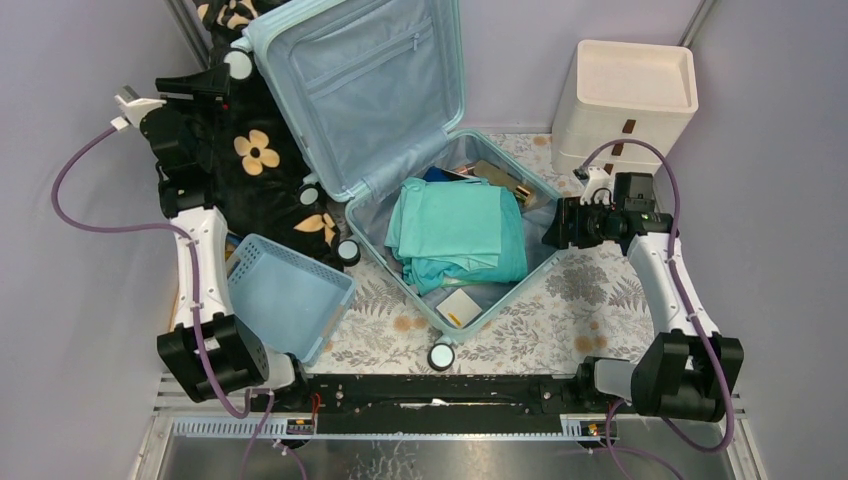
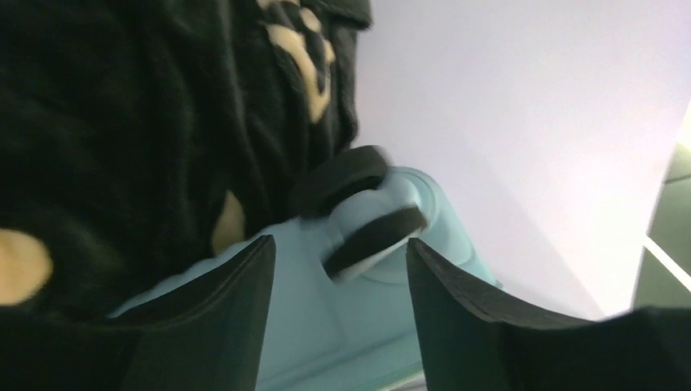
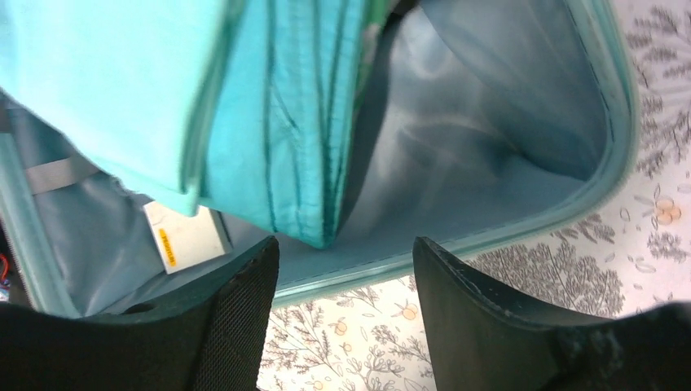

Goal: Open, take out, and arrange the luggage
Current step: Open the luggage at the center of the board.

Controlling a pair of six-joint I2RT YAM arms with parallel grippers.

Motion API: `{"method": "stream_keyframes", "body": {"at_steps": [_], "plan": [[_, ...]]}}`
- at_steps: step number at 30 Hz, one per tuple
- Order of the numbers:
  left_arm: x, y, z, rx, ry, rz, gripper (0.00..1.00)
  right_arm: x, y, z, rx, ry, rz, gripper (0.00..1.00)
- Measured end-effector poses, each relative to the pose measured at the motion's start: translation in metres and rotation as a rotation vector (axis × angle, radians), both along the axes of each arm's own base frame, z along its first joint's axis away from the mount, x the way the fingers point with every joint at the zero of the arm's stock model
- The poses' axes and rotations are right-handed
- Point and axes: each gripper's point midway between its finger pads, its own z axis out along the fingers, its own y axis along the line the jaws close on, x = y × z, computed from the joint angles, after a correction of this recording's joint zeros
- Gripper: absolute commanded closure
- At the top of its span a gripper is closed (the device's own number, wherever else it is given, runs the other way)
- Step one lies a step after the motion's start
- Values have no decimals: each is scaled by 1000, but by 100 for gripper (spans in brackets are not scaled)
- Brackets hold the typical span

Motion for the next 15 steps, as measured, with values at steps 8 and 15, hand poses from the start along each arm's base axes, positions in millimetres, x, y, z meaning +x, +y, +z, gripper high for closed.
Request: {"method": "stream_keyframes", "body": {"at_steps": [8, 15], "plan": [[-8, 22, -12, 13, 57, 79, 21, 0, 11, 21, 19, -69, 76, 21], [-32, 10, 10, 69, 3, 71, 17, -1, 14, 25, 29, -80, 103, 19]]}}
